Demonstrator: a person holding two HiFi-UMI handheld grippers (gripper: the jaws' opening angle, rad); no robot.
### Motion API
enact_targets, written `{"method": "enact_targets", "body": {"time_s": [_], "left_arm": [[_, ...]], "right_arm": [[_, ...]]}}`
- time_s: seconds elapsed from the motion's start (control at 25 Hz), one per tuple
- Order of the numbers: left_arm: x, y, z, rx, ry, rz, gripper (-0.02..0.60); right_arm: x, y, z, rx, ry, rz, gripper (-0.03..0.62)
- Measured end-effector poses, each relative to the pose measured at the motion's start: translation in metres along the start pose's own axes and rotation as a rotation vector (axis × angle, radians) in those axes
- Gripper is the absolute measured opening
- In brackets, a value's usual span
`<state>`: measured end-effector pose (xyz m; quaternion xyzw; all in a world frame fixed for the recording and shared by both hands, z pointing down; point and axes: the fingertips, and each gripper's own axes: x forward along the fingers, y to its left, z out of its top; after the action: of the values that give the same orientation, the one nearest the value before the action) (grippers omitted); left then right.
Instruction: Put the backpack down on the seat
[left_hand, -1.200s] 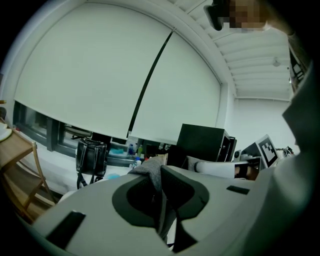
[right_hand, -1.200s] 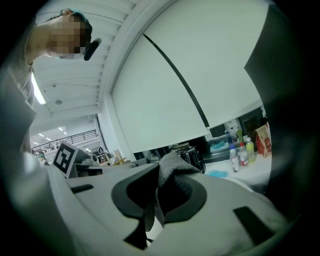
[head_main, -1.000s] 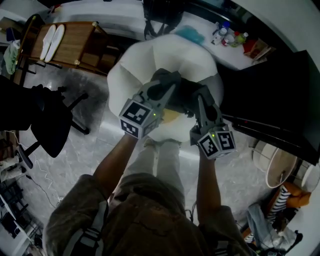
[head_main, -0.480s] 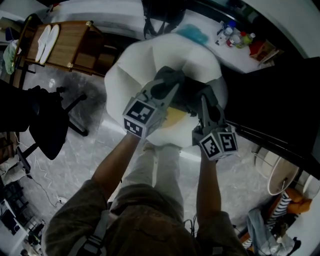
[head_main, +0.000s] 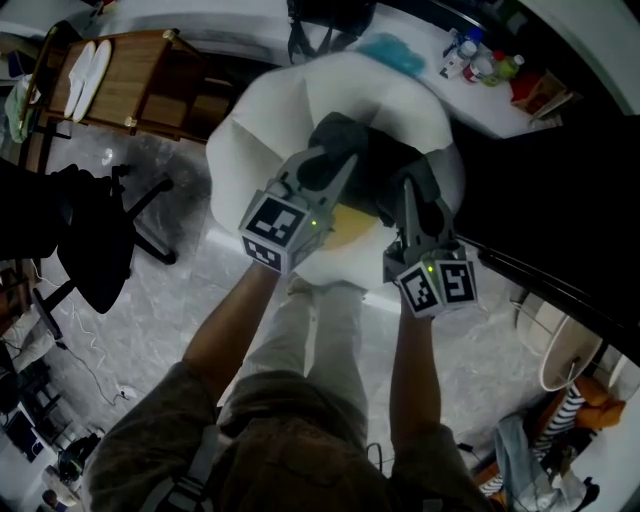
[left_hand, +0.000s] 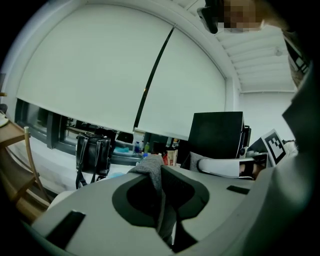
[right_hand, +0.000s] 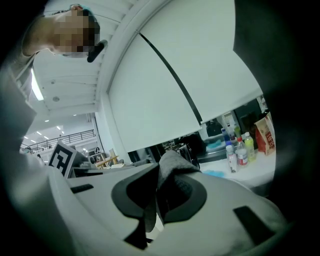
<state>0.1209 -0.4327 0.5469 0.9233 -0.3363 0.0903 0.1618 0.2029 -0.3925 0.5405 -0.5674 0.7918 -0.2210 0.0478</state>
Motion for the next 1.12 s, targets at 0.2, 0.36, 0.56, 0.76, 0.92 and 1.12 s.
{"method": "enact_targets", "body": {"time_s": [0.2, 0.36, 0.56, 0.76, 0.92, 1.12], "left_arm": [[0.004, 0.002, -0.008, -0.004, -0.008, 0.003, 0.037], [0.009, 0.007, -0.017, -0.015, -0.014, 0.007, 0.037], [0.015, 0.013, -0.033, -0.008, -0.004, 0.005, 0.038], [0.029, 0.019, -0.049, 0.014, 0.003, 0.006, 0.038], [0.038, 0.023, -0.062, 0.026, -0.004, 0.004, 0.038], [0.051, 0.028, -0.078, 0.031, -0.009, -0.006, 0.038]], "right_arm": [[0.003, -0.002, -0.01, -0.009, -0.003, -0.014, 0.028], [0.008, -0.006, -0.02, -0.009, -0.001, -0.017, 0.028], [0.017, -0.015, -0.033, -0.011, 0.004, -0.018, 0.029], [0.03, -0.026, -0.045, -0.019, 0.0, -0.017, 0.028], [0.038, -0.032, -0.059, -0.027, -0.006, -0.018, 0.029], [0.05, -0.038, -0.076, -0.035, -0.007, -0.012, 0.029]]}}
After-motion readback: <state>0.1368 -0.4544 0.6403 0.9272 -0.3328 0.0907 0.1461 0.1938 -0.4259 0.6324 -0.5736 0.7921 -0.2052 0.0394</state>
